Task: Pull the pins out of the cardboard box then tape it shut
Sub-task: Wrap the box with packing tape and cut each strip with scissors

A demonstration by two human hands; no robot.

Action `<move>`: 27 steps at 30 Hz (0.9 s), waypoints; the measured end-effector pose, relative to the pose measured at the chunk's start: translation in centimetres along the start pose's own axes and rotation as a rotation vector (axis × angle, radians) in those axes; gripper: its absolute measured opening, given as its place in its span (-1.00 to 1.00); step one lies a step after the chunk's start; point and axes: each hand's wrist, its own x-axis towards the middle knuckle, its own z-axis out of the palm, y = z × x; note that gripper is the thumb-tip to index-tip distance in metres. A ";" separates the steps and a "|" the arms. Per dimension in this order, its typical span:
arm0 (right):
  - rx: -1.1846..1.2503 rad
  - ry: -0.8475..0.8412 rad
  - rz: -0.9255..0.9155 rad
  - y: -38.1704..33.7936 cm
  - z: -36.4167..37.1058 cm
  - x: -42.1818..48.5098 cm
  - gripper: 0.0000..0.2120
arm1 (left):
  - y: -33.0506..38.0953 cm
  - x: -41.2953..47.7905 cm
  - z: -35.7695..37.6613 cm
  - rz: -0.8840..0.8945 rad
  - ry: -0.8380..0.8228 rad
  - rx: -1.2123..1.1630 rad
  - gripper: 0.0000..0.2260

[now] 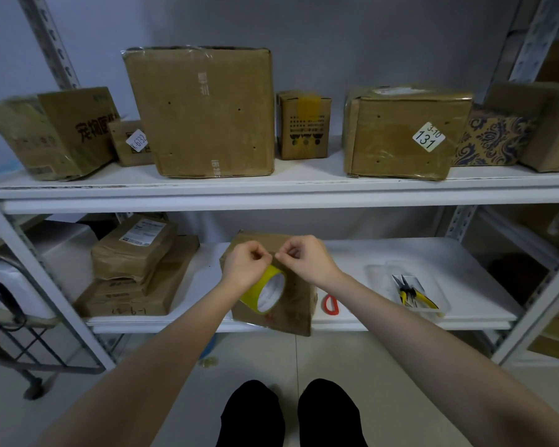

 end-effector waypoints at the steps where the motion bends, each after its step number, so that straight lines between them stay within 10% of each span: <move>1: 0.024 -0.003 0.005 -0.2 0.1 0.2 -0.89 | 0.1 0.0 -0.2 0.001 0.002 -0.025 -0.82; 8: 0.001 -0.031 -0.009 -1.2 -0.4 0.2 -0.82 | 0.0 -0.5 -0.2 -0.082 -0.005 -0.191 -0.92; 13: -0.064 -0.463 -0.031 -1.1 -2.7 -0.8 -0.91 | -1.2 -0.4 -0.3 -0.235 0.055 -0.275 -0.65; 27: -0.199 -0.543 -0.025 2.4 -4.0 -1.2 -0.78 | 0.2 -0.1 2.1 0.226 -0.243 0.678 -0.55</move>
